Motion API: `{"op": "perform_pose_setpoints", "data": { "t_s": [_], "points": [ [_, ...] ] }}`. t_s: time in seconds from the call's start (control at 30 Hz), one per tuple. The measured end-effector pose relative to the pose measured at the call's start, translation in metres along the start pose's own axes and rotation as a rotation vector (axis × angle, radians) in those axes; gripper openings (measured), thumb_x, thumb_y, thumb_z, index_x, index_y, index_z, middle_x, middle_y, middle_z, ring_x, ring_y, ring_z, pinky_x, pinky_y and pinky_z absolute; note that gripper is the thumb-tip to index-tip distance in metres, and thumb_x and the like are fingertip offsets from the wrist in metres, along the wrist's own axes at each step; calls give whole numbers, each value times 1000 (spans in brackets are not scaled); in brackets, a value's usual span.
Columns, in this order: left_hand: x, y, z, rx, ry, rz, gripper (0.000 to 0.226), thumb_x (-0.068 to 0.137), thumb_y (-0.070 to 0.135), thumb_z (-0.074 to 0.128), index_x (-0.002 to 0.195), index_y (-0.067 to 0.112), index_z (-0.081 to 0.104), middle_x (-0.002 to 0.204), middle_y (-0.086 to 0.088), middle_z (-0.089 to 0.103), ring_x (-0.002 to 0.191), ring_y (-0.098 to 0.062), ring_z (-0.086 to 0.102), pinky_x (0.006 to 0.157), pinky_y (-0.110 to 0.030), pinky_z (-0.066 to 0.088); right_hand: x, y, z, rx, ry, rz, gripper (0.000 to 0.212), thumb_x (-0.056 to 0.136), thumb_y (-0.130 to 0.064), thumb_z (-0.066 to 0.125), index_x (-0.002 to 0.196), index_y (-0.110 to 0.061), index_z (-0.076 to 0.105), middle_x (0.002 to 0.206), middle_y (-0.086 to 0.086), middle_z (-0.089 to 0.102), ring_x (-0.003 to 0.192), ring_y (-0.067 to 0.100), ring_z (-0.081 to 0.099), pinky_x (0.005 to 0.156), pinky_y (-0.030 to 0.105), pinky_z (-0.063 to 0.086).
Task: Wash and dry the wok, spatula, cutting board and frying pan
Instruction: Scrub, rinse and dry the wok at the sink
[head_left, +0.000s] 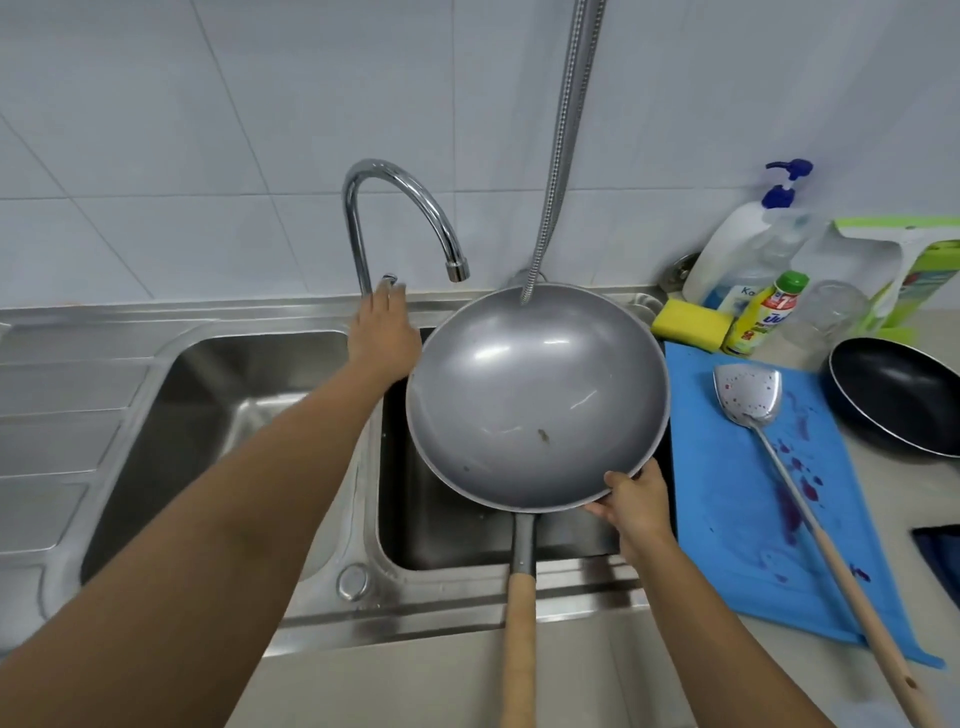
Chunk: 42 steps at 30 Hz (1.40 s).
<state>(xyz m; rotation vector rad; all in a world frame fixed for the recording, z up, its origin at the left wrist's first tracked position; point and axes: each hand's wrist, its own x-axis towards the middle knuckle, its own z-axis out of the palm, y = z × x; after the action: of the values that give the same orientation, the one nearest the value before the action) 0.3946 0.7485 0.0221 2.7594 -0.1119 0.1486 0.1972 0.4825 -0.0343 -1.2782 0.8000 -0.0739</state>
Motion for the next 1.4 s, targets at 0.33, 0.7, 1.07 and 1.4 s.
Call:
{"op": "perform_pose_setpoints", "data": {
  "t_s": [0.33, 0.7, 1.07, 1.4],
  "points": [
    [29, 4, 11, 191, 7, -28, 62, 91, 13, 48, 148, 3, 26, 151, -16, 28, 133, -36, 35, 106, -47, 33, 7, 10, 7, 40, 2, 56, 55, 92, 10, 45, 140, -17, 42, 129, 4, 54, 114, 31, 57, 61, 34, 61],
    [-58, -21, 44, 138, 45, -45, 74, 83, 11, 53, 151, 6, 25, 159, -14, 22, 141, -32, 26, 114, -47, 22, 5, 7, 4, 46, -38, 61, 60, 91, 11, 44, 143, -19, 38, 133, 4, 52, 115, 32, 57, 66, 39, 61],
    [-108, 56, 121, 345, -786, 22, 79, 95, 63, 27, 155, 14, 14, 163, -14, 3, 149, -33, 1, 117, -54, 0, 14, 3, -4, 7, -79, 114, 55, 94, 6, 49, 142, -20, 39, 134, 5, 51, 118, 32, 55, 60, 32, 61],
    [-101, 57, 149, 272, -766, 132, 77, 97, 65, 19, 156, 23, -5, 163, -4, -13, 149, -22, -16, 117, -50, -8, 27, 0, -21, -32, -131, 137, 54, 94, 7, 46, 142, -19, 41, 132, 6, 55, 111, 32, 60, 58, 33, 59]
  ]
}}
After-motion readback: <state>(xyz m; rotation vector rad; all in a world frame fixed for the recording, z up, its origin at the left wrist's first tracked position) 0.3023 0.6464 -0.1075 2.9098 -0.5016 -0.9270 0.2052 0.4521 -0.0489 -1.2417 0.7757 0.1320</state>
